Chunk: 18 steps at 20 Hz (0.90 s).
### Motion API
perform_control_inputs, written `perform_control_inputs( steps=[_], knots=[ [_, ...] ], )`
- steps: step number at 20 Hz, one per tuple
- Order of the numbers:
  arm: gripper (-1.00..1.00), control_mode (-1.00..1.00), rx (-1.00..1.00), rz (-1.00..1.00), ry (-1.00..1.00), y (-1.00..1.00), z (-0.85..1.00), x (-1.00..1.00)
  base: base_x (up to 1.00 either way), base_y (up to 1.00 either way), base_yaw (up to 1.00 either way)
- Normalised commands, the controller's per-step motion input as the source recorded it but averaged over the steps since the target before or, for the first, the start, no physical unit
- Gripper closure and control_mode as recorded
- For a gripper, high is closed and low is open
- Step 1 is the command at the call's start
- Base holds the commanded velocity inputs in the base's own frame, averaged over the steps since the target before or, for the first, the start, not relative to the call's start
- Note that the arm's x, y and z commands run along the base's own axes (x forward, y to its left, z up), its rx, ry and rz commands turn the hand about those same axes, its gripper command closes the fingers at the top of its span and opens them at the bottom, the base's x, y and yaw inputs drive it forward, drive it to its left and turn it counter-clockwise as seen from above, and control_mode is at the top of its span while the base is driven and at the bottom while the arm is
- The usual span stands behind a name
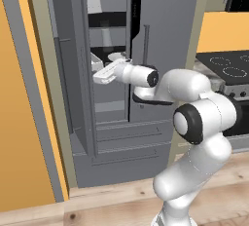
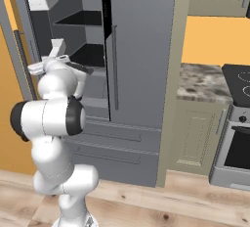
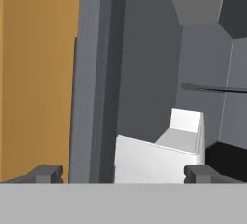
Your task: Retrieve the fish from the fridge and place it on the saucepan with marinade on the stove.
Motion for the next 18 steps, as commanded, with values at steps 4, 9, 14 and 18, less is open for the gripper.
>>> perform_control_inputs(
  steps=[4, 9, 14, 18],
  knots=[
    [-1.0, -1.0, 0.0, 0.12, -0.03, 0.26, -0.06, 0.34, 0.0, 0.0, 0.0],
    [-1.0, -1.0, 0.0, 0.14, -0.09, 0.35, -0.1, 0.19, 0.0, 0.0, 0.0],
    [-1.0, -1.0, 0.0, 0.16, -0.1, 0.42, -0.18, 0.11, 0.0, 0.0, 0.0],
    [-1.0, -1.0, 0.0, 0.17, -0.08, 0.46, -0.22, 0.1, 0.0, 0.0, 0.0]
  ],
)
